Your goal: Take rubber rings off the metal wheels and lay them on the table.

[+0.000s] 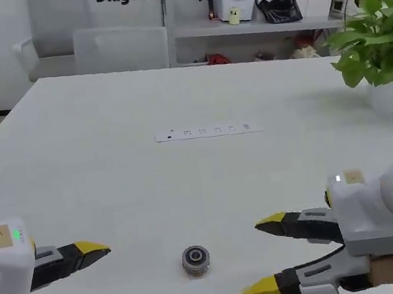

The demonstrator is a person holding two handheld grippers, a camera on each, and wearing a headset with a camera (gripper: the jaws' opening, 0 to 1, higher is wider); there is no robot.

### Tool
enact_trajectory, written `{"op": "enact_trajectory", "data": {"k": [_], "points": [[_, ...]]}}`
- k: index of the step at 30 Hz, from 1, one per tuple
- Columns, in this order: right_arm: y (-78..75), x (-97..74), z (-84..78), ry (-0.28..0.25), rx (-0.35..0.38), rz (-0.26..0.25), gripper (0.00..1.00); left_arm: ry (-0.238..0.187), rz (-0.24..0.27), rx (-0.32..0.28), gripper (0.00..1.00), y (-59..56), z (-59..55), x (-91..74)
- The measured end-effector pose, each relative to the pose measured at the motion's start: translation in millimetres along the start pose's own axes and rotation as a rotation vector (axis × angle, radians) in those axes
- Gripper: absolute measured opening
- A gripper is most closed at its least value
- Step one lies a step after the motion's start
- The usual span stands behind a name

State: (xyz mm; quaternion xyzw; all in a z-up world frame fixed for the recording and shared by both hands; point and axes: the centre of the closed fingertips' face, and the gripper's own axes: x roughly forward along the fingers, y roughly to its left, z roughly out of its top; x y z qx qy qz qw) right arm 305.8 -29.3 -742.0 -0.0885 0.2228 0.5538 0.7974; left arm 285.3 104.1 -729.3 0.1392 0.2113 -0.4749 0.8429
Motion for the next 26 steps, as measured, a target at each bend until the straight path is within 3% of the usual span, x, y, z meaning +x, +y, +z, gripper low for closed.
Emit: {"op": "enact_trajectory", "data": {"k": [10, 26], "points": [[-5.0, -10.8, -8.2, 0.001, 0.017, -0.029, 0.78, 0.001, -0.001, -0.001, 0.72, -3.3, -1.7, -1.4], [-0.5, -7.0, -15.2, 0.024, -0.015, -0.017, 0.78, -0.001, -0.006, -0.009, 0.74, -5.6, -1.2, 0.1]]}}
